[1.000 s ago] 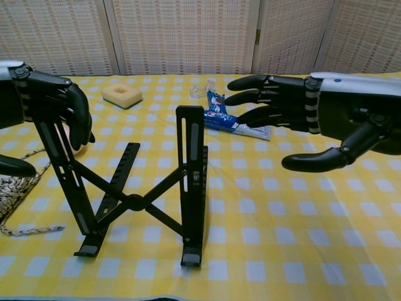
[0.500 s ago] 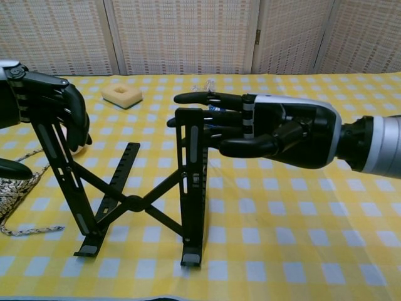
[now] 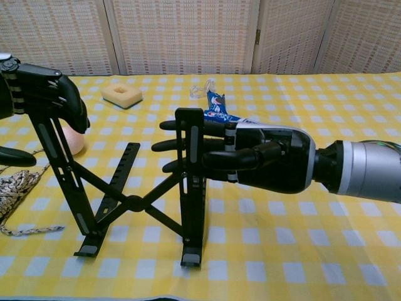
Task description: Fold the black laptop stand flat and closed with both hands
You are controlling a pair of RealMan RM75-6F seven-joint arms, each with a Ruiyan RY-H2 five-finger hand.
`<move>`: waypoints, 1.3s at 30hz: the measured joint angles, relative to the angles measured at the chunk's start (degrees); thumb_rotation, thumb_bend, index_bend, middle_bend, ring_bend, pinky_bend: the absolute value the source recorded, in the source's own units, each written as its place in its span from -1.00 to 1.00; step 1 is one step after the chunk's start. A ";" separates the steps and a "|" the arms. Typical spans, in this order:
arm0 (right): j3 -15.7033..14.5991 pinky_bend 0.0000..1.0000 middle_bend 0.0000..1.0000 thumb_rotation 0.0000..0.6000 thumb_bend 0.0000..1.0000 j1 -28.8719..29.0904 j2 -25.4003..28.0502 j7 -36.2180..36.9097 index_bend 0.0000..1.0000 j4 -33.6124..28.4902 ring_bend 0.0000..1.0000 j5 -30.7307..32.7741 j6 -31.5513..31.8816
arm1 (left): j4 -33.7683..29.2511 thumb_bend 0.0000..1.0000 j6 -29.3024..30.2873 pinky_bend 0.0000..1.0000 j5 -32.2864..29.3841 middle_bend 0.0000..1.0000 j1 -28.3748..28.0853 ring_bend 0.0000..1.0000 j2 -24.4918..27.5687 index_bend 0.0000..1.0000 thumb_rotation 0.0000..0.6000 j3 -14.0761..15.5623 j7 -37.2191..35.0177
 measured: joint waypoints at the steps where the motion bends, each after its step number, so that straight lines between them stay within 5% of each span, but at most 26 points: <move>1: -0.29 -0.98 -0.66 1.00 -0.37 0.08 -0.17 0.62 -0.77 0.18 -0.59 0.03 0.13 | 0.01 -0.74 0.17 -0.36 -0.16 -0.16 0.13 -0.40 -0.01 -0.14 1.00 -0.11 0.27; 39: -7.27 -0.95 -0.66 1.00 -0.37 0.25 -6.80 17.62 -0.77 5.91 -0.60 1.69 2.49 | 0.24 -0.74 -0.94 -0.38 -1.88 -0.24 1.35 -0.51 -0.43 -0.20 1.00 -0.86 3.58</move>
